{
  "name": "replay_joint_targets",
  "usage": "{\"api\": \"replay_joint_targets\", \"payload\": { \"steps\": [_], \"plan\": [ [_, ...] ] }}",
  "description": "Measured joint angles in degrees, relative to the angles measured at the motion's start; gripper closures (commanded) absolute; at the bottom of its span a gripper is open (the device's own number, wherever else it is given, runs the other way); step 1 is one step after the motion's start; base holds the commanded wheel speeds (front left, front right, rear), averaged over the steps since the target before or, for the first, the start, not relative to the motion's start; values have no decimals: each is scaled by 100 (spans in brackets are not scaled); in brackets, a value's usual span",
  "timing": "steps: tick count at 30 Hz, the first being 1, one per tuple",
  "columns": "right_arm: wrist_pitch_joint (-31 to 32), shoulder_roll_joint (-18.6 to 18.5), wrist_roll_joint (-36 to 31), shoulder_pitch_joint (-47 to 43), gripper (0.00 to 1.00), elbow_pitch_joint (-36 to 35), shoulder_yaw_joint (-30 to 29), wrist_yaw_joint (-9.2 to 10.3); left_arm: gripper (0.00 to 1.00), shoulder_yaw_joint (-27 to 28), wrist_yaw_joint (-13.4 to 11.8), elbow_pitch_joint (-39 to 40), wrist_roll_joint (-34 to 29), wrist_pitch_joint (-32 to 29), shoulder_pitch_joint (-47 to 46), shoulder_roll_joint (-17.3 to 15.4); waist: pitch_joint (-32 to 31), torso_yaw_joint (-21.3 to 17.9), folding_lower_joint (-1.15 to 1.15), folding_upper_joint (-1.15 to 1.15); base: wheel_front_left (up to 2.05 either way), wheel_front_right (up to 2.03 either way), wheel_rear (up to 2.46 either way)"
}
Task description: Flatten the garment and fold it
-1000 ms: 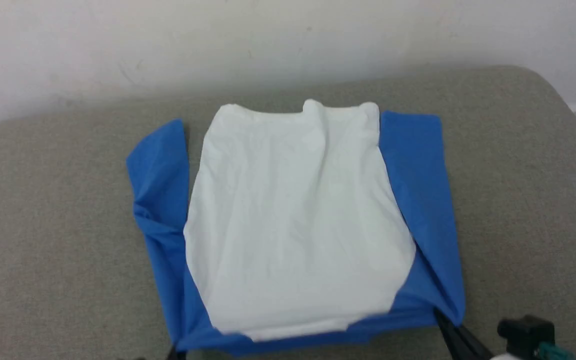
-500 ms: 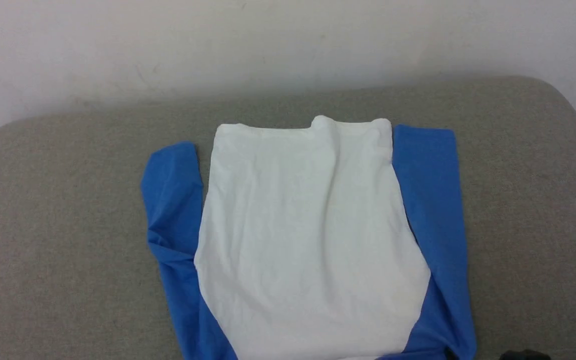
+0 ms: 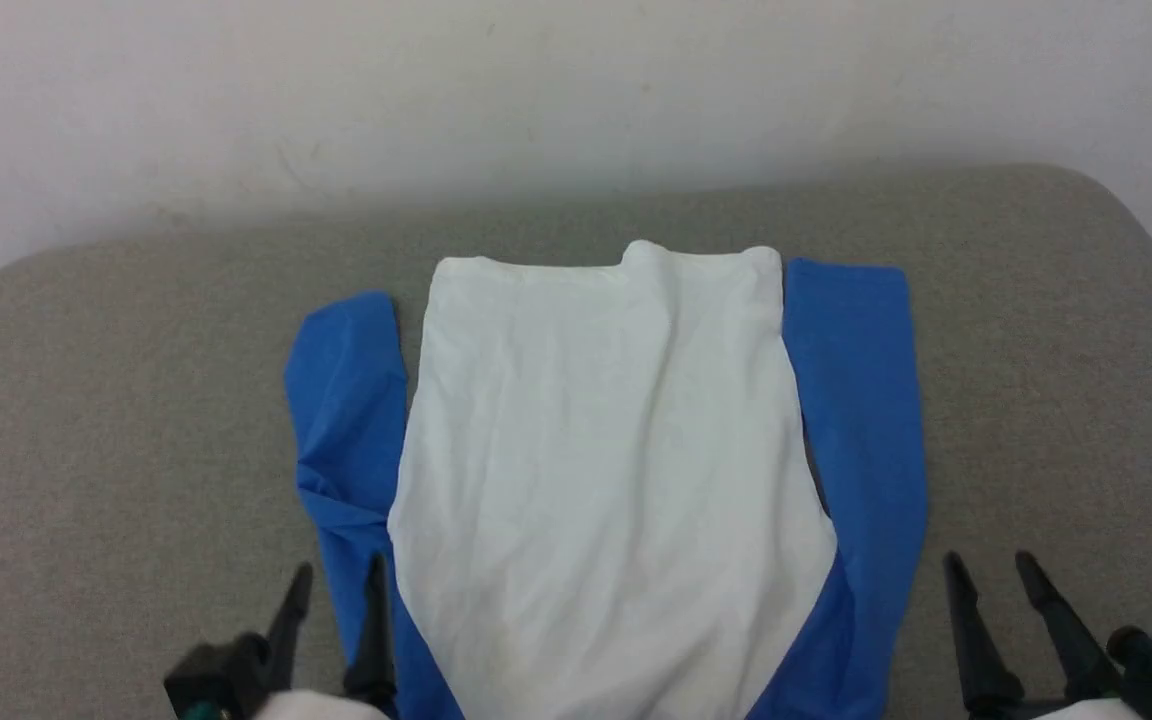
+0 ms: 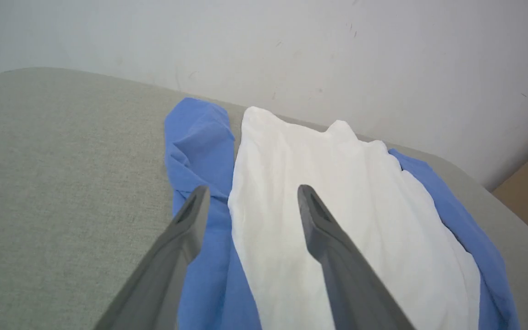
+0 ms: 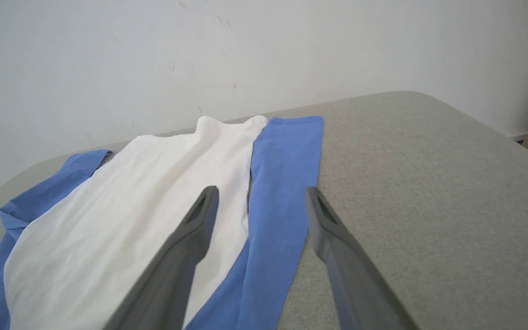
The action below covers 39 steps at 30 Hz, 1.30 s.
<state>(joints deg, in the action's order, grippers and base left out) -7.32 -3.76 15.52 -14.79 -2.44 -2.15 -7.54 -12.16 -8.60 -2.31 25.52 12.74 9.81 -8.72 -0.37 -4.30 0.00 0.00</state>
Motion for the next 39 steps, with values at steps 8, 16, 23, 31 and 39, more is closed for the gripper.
{"api": "replay_joint_targets", "payload": {
  "steps": [8, 16, 23, 31, 39],
  "plan": [
    [103, 59, -230, 570, 0, -727, -14, 0, 0, 477, 154, -226, -12, -10, -1729, -501, 454, -114, 1, 0, 0, 0, 0],
    [100, 70, -233, 1161, 0, -944, 98, 0, 0, 710, 609, -1301, 156, -717, -3935, -1216, 1226, -307, 2, 0, 0, 0, 0],
    [12, 73, -190, 1522, 0, -915, 216, 0, 0, 336, 1156, -2340, 130, -2418, -5507, -1945, 1896, -541, 2, 0, 0, 0, 0],
    [-131, 73, -76, 1825, 0, -776, 398, 0, 0, -80, 1411, -3166, 332, -4809, -6349, -2396, 2524, -872, 2, 0, 0, 0, 0],
    [-182, 71, 9, 1926, 0, -625, 457, 0, 0, -145, 1132, -3386, 322, -6098, -6509, -2859, 2920, -1225, -2, 0, 0, 0, 0]
  ]
}}
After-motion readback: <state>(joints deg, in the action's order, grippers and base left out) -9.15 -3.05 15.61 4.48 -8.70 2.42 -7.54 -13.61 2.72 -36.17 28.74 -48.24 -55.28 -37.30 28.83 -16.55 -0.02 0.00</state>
